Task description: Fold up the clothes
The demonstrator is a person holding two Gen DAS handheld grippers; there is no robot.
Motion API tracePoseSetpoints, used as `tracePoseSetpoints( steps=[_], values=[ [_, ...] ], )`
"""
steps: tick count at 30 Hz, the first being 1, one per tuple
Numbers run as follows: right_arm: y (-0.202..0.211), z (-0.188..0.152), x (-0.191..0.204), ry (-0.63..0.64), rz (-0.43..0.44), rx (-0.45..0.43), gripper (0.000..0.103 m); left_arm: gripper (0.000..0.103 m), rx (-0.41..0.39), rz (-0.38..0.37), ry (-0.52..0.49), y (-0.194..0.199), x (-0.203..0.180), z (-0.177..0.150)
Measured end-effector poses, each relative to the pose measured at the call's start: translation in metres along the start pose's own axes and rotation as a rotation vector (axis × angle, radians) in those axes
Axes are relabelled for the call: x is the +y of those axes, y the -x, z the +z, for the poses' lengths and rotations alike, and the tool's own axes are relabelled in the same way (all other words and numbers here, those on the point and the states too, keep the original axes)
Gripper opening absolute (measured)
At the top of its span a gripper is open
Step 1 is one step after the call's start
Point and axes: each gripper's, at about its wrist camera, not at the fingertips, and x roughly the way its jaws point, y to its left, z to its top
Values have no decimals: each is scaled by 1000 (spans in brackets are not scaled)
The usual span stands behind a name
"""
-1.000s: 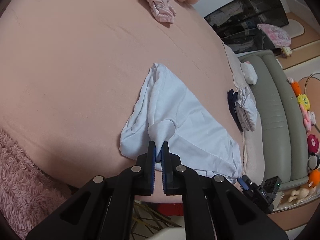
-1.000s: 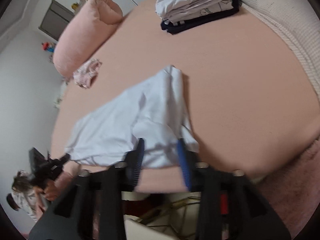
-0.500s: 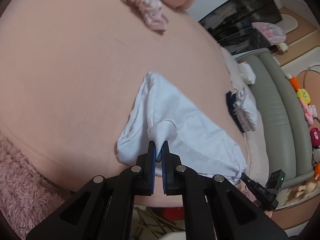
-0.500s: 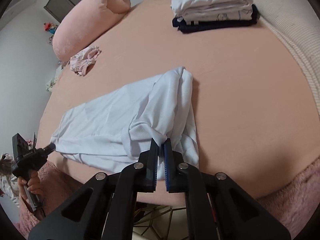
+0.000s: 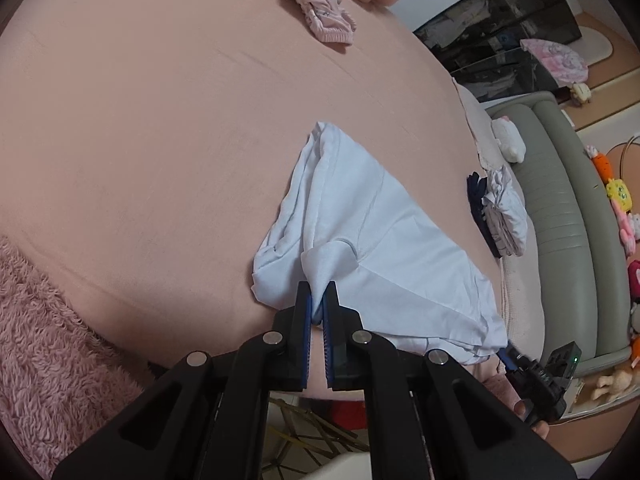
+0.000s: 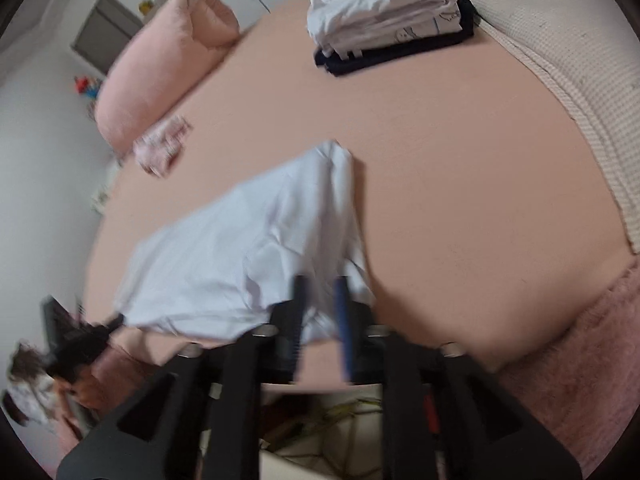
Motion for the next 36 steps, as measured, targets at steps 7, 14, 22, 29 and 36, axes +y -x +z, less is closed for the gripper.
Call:
tracePoseSetpoints(
  steps=[7,14,22,29,36],
  values=[
    [-21,15,16,19,40,68,43,6,-1,-13,14,-1,2,-1],
    [-40,5,32,178,-133,124,2,6,-15,-12,-16,3,-4,-1],
    [-33,-12,27,199,-193,126,2,5,68,73,6,-13,3,-5],
    [-44,-12,28,213,-259,170,16,14,12,162,42,1,7,1],
    [5,10,53,234,-153,-39,37,14,-117,143,-250,24,-54,8]
  ],
)
